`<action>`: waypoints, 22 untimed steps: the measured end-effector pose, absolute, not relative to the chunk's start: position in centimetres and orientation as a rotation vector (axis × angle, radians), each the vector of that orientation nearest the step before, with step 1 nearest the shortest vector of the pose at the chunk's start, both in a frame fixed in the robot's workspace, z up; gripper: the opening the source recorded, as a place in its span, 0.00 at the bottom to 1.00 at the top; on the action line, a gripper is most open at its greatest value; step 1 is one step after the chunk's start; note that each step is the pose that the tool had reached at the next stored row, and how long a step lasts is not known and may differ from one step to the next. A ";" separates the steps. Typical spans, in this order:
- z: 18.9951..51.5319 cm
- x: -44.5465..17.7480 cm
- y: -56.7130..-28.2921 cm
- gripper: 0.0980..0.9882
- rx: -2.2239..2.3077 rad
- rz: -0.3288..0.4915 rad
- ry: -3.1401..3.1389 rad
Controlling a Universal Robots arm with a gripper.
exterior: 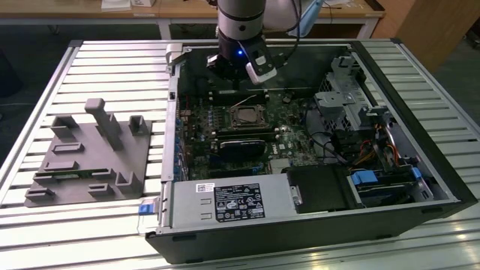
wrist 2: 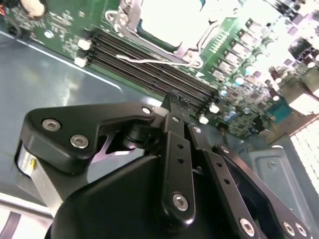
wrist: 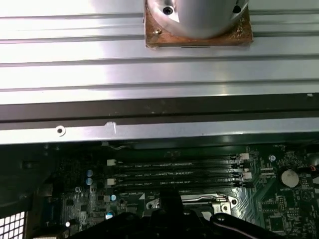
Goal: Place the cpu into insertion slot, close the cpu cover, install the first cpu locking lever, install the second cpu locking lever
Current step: 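Install the first cpu locking lever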
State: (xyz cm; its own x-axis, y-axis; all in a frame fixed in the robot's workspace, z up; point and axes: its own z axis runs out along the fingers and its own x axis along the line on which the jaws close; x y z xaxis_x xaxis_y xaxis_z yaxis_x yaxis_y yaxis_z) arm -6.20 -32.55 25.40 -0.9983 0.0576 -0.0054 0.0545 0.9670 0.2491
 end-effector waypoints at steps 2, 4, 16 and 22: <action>25.4 -6.1 -32.6 0.01 0.088 0.392 3.103; 25.4 -6.1 -32.6 0.01 0.088 0.393 3.103; 23.9 -6.1 -32.6 0.01 0.088 0.367 3.103; 22.8 -6.0 -32.7 0.01 0.087 0.367 3.102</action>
